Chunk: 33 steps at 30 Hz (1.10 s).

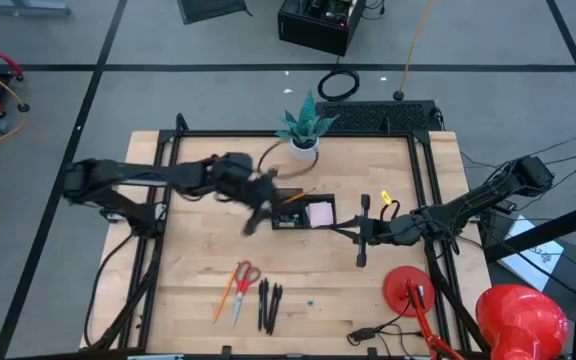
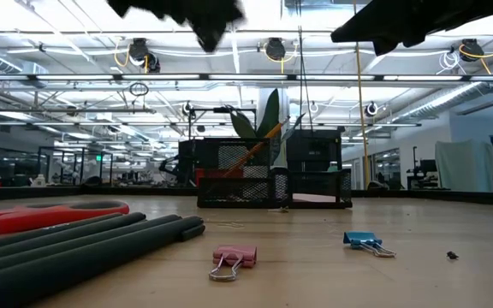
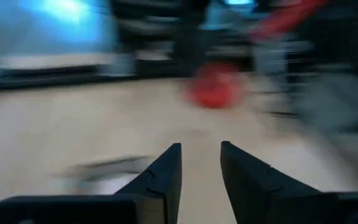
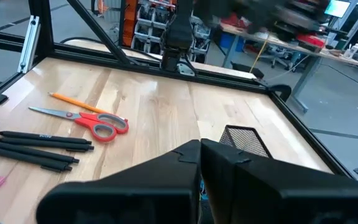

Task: Pick and place office supplies into organizer
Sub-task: Put the orange pencil into the black desk organizer

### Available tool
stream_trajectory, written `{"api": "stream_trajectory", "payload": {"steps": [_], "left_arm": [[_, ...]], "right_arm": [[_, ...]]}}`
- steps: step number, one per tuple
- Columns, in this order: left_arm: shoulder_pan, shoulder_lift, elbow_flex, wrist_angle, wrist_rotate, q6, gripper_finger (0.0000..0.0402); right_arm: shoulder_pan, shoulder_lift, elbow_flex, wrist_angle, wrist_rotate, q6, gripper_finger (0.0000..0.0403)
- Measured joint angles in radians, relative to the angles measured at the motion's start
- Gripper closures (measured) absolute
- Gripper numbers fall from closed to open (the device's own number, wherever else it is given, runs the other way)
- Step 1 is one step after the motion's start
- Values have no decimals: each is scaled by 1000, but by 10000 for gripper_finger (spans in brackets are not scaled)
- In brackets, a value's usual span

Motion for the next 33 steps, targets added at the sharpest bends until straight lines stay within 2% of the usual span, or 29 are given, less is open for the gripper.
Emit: {"api": "stream_trajectory", "payload": {"steps": [3, 6, 8, 12, 16, 21, 33], "left_arm": [[-76, -73, -1, -61, 198, -78, 302], [-189, -128, -3, -97, 300, -85, 310], [-263, -155, -2, -96, 328, -67, 311], [-376, -184, -2, -82, 326, 10, 311], [-432, -196, -2, -80, 296, 63, 311], [-439, -197, -3, -80, 256, 59, 311], [-431, -197, -3, -80, 245, 67, 311]], "right_arm": [[0, 0, 0, -12, 0, 14, 399], [0, 0, 0, -25, 0, 21, 399], [0, 0, 0, -31, 0, 21, 399], [0, 0, 0, -24, 0, 21, 399], [0, 0, 0, -21, 1, 21, 399], [0, 0, 0, -20, 2, 21, 399], [-2, 0, 0, -21, 2, 21, 399]]}}
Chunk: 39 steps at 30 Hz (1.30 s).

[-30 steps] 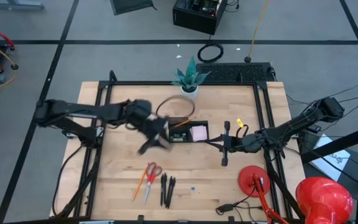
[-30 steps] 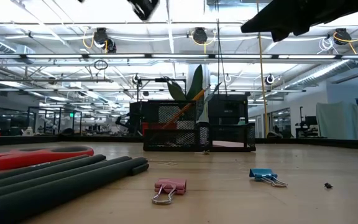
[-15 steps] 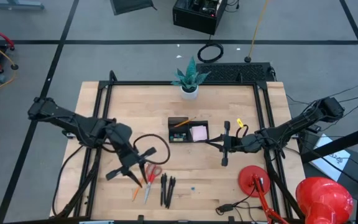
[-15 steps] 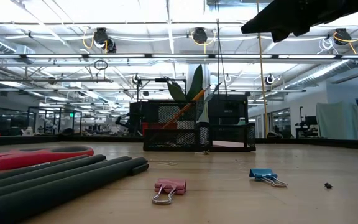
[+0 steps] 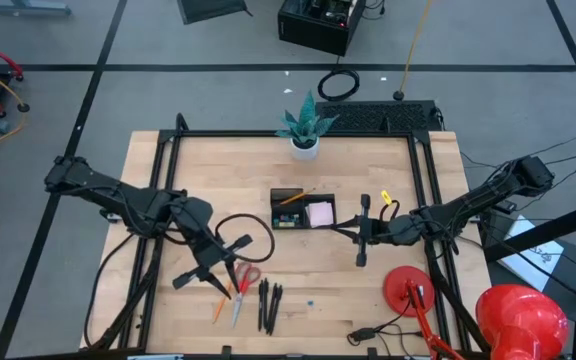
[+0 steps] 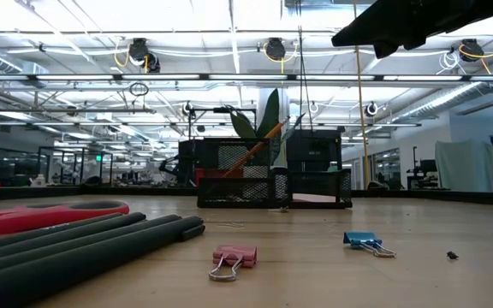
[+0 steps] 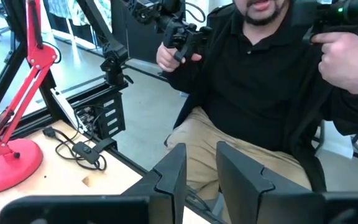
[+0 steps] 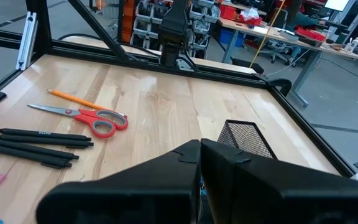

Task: Pick and place office supplies into organizer
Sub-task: Put the orange pencil into the black desk organizer

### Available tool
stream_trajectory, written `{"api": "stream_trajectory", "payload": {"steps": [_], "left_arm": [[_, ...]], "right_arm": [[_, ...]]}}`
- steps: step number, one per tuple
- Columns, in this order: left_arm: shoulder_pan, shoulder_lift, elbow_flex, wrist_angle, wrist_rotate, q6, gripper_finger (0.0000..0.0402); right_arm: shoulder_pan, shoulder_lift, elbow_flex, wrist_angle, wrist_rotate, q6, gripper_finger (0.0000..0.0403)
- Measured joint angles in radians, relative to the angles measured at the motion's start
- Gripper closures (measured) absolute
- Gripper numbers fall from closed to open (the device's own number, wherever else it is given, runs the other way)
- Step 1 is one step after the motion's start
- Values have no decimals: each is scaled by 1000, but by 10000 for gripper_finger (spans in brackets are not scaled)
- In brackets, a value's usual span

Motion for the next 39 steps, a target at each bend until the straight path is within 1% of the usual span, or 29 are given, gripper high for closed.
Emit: {"api": "stream_trajectory", "payload": {"steps": [2, 4, 6, 7, 9, 12, 15, 17, 19, 20, 23, 26, 28, 35, 39], "left_arm": [[0, 0, 0, 0, -3, 0, 311], [0, 0, 0, -4, -40, 0, 311], [-1, 0, -1, -27, -110, 1, 311], [-2, 0, -8, -32, -160, 1, 311], [-3, 2, -36, -42, -281, -9, 312], [-3, 5, -85, -56, -540, -48, 312], [2, 3, -139, -43, -794, -143, 312], [3, 4, -171, -46, -912, -221, 312], [2, 5, -197, -46, -979, -275, 312], [2, 4, -209, -43, -995, -294, 312], [-2, 4, -245, -18, -997, -311, 312], [-21, 4, -276, 39, -987, -310, 312], [-34, 4, -282, 47, -969, -323, 312], [-51, 4, -283, 31, -852, -558, 311], [-71, 4, -283, -71, -842, -661, 312]], "right_arm": [[0, 0, 0, 0, 0, 0, 399], [0, 0, 0, 0, 0, 0, 399], [0, 0, 0, 0, 0, 0, 399], [0, 0, 0, 0, 0, 0, 399], [0, 0, 0, 0, 0, 0, 399], [0, 0, 0, 0, 0, 0, 399], [0, 0, 0, 0, 0, 0, 399], [0, 0, 0, 0, 0, 0, 399], [0, 0, 0, 0, 0, 1, 399], [0, 0, 0, 0, 0, 2, 399], [0, 0, 0, 0, 0, 2, 399], [0, 0, 0, 0, -1, 7, 399], [0, 0, 0, 0, -1, 29, 399], [1, 0, 0, 0, -2, 45, 399], [1, 0, 0, 0, -2, 53, 399]]}}
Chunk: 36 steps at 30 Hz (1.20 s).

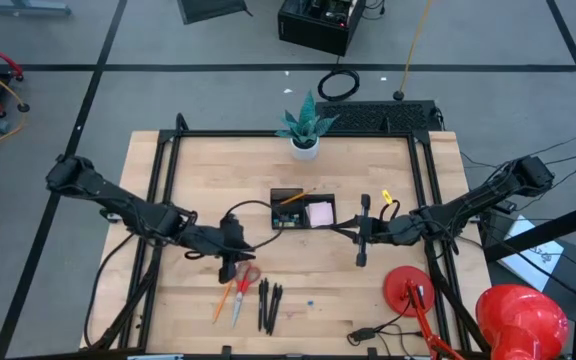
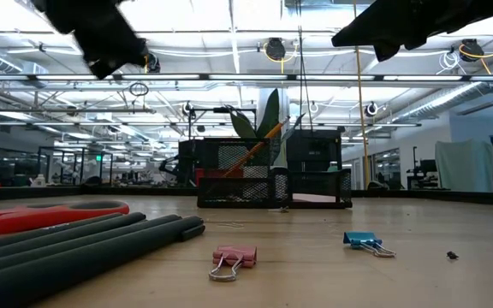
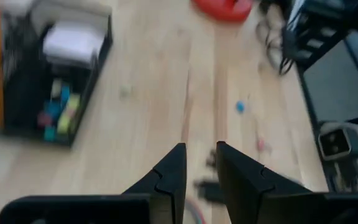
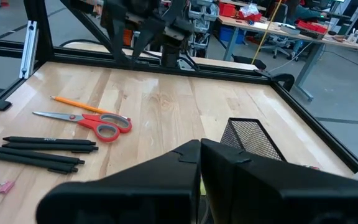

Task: Pick and place office supplies into organizer
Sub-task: Put the orange pencil into the black desk organizer

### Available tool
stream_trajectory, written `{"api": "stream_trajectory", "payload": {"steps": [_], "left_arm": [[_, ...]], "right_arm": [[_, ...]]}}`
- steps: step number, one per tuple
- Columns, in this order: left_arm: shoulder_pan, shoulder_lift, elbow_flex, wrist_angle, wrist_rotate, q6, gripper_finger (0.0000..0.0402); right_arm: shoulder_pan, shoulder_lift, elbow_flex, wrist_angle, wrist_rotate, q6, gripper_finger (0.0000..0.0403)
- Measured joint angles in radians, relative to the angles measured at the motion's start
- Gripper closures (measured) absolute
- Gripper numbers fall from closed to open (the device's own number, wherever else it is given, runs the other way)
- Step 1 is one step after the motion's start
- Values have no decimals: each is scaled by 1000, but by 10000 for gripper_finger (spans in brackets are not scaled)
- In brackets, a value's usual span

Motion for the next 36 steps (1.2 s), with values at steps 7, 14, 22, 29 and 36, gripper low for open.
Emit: {"api": "stream_trajectory", "payload": {"steps": [7, 14, 22, 29, 36], "left_arm": [[-88, 47, -17, -104, 5, -231, 312], [-223, 132, -63, -22, 72, -333, 311], [-345, 268, -64, 130, 32, -390, 311], [-380, 381, -64, 125, 60, -490, 311], [-382, 389, -64, 77, 84, -534, 311]], "right_arm": [[0, 0, 0, -22, 0, 0, 399], [0, 1, 0, -23, 0, 0, 399], [0, 0, 0, -29, 1, 0, 399], [0, 0, 0, -25, 2, 24, 399], [0, 0, 0, -25, 2, 37, 399]]}}
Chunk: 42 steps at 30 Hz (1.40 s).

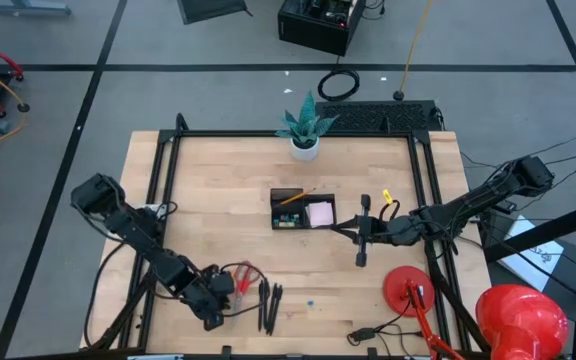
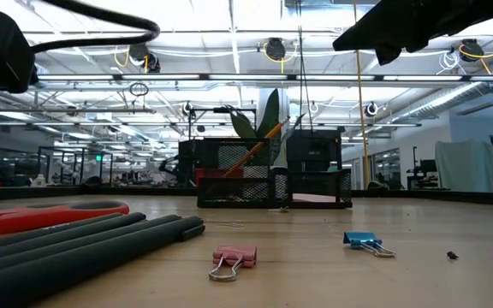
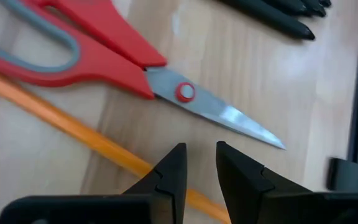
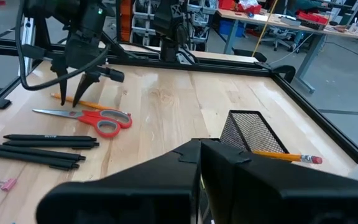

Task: Pick and place office supplies into organizer
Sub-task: Put the orange pencil into the black desk organizer

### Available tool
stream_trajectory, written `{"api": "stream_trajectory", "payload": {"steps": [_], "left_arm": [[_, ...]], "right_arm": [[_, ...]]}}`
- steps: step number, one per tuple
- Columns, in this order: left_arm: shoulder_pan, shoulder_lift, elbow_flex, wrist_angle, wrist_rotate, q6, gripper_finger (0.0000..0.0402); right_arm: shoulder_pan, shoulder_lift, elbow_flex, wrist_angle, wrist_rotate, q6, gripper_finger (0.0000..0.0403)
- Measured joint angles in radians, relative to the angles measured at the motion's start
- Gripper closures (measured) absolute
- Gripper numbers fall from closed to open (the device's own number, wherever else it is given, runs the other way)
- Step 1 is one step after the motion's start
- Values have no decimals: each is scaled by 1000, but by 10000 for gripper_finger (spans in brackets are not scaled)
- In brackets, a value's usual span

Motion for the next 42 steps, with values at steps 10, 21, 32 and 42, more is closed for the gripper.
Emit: {"api": "stream_trajectory", "payload": {"steps": [10, 21, 32, 42], "left_arm": [[0, -4, 5, -126, -38, -63, 311], [1, -3, 5, -197, -23, -80, 311], [4, -26, 3, -309, -8, -162, 312], [5, -72, 0, -463, -54, -196, 311]], "right_arm": [[0, 0, 0, 3, 0, 0, 399], [0, 0, 0, 3, -1, -3, 399], [0, 0, 0, 3, -2, -1, 399], [0, 0, 0, 3, -1, -2, 399]]}}
